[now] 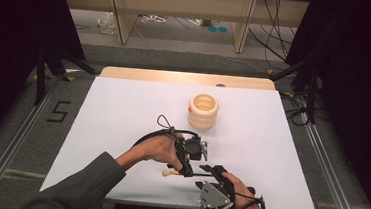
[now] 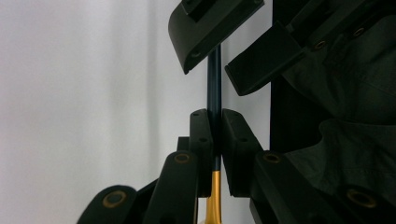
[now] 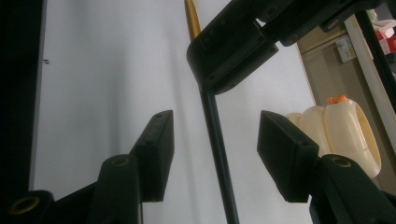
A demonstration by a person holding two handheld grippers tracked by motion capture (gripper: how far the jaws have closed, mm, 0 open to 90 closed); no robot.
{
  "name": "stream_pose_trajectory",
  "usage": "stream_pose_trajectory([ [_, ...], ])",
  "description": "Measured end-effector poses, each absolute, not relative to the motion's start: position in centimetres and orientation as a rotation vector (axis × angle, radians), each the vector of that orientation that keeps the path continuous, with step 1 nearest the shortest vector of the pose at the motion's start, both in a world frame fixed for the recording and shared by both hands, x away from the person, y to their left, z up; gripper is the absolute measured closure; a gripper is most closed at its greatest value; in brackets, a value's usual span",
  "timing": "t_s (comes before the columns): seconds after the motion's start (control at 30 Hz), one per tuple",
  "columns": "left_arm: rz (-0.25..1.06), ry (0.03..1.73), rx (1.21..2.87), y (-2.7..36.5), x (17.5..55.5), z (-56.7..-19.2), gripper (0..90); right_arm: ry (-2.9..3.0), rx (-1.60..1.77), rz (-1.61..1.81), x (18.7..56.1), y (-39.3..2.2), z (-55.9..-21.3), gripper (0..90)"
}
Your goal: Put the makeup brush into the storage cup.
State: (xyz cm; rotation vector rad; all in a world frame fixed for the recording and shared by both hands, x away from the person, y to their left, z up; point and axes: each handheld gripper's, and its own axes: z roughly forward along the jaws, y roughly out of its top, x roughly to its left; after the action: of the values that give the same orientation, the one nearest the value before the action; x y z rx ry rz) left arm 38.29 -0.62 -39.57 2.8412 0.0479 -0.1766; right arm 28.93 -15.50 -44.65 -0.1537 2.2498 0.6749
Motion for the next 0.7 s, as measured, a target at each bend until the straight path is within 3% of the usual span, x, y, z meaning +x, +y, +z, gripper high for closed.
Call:
stream_pose_trajectory([
  [0.7,-0.195,0.029,2.856,-0.83,38.18,-39.59,83.2,2.255,-0.199,0.626,28.65,-15.06,-44.73,64.8],
])
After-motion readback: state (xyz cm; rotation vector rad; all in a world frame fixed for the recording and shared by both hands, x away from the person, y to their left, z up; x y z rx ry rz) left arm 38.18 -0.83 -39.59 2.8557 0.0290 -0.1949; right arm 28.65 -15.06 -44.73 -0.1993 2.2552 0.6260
